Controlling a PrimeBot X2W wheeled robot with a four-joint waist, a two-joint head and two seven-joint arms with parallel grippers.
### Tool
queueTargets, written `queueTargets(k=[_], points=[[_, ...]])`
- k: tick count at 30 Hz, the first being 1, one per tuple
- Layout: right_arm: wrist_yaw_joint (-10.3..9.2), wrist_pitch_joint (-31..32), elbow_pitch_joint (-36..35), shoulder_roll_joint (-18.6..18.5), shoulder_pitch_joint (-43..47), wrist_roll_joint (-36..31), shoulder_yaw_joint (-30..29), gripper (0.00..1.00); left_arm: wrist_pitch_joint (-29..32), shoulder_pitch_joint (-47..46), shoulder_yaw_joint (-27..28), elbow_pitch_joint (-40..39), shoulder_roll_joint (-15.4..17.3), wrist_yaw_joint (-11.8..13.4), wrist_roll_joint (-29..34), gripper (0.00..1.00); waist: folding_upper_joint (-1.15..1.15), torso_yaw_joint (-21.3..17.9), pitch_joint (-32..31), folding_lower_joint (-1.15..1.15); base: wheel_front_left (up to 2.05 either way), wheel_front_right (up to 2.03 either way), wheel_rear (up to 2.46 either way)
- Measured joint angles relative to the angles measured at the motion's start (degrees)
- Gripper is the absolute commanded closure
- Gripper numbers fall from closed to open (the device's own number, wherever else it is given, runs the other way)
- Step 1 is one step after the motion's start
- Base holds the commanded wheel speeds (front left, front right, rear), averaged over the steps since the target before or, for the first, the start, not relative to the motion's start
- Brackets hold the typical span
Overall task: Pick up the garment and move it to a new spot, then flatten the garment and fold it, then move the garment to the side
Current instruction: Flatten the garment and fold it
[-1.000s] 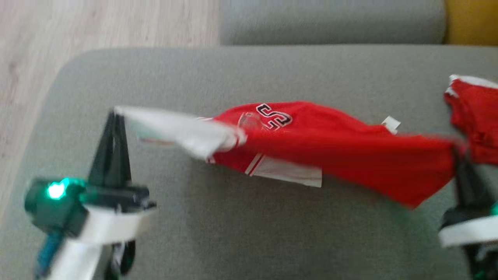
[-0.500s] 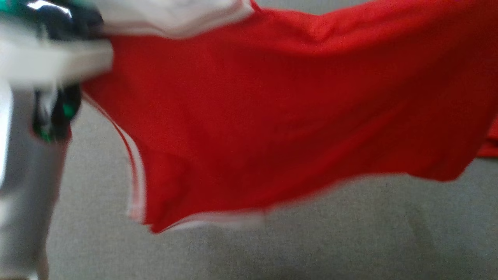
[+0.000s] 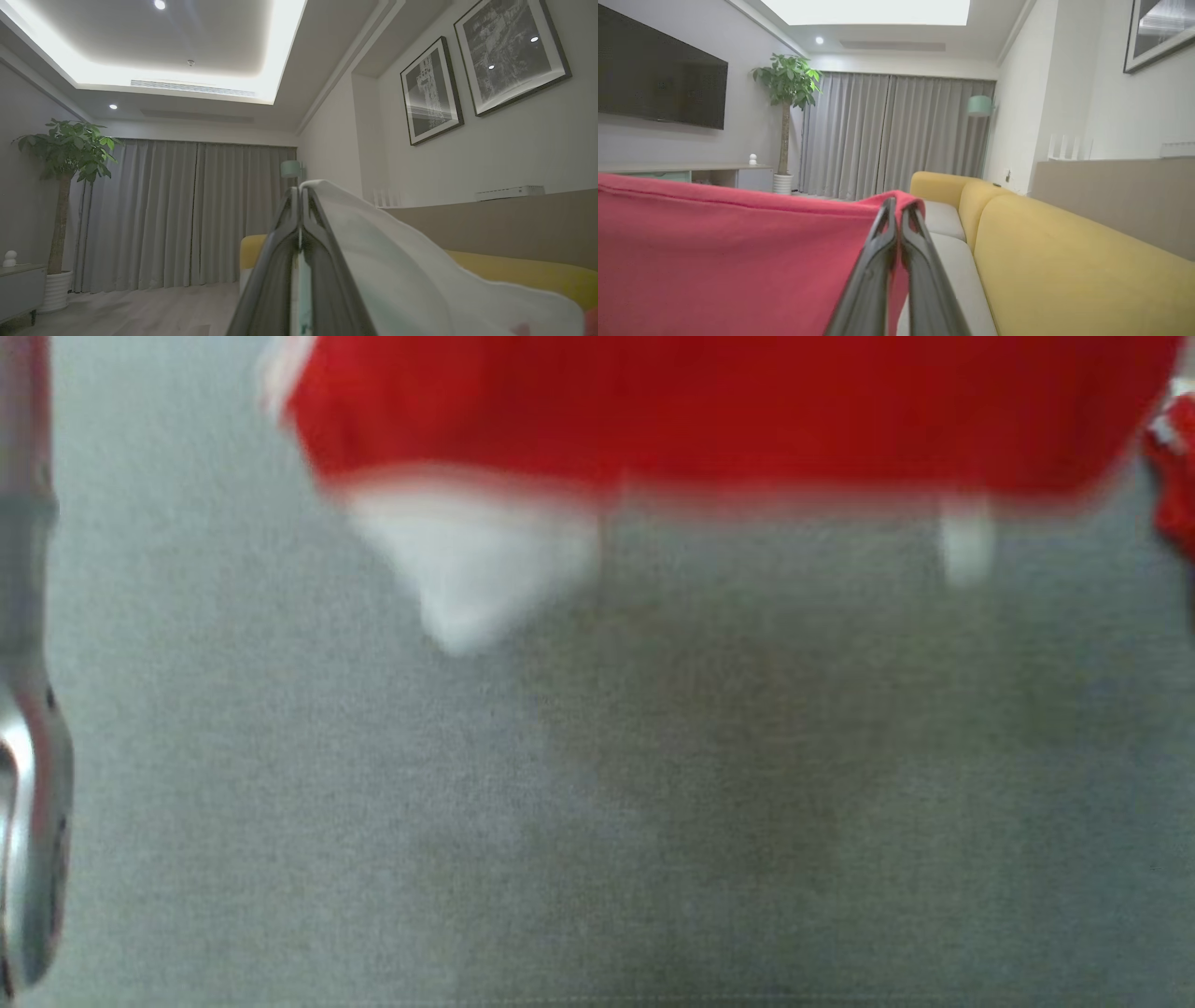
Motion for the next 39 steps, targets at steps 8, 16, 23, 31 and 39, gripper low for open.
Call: queueTargets(k=[8,16,23,31,39], points=[[0.0,-5.1,7.4,-1.9,-6.5,-0.1,4.3,1.0,-4.1,-5.7,-4.7,5.3,-0.8,-1.3,-1.8,1.0,0.0,2.0,5.8,-0.02,0.0,0.0,0.0],[0.0,-6.6,9.4,-3.9,0.7,5.4,9.5,1.0,-5.2,10.4,-14.7,-2.2,5.3,-1.7,-4.0,1.0,0.0,3.3,7.2,-0.02,0.0,0.0,0.0],[0.0,-9.2,8.4,-7.5,21.1,12.6,13.4,1.0,-5.4,35.4,-16.9,-12.2,10.2,-1.1,-4.1,1.0,0.0,3.7,4.2,-0.04,0.0,0.0,0.0],[0.0,-12.3,2.1,-9.3,43.7,16.4,9.7,1.0,-5.1,63.6,-19.5,-26.1,17.3,5.3,-5.0,1.0,0.0,3.4,-1.6,-0.05,0.0,0.0,0.0],[0.0,-12.7,-5.9,-9.1,62.3,16.1,2.6,1.0,-1.5,79.2,-20.8,-38.9,22.0,11.8,-7.4,1.0,0.01,3.5,-5.3,-0.05,0.0,0.0,0.0]])
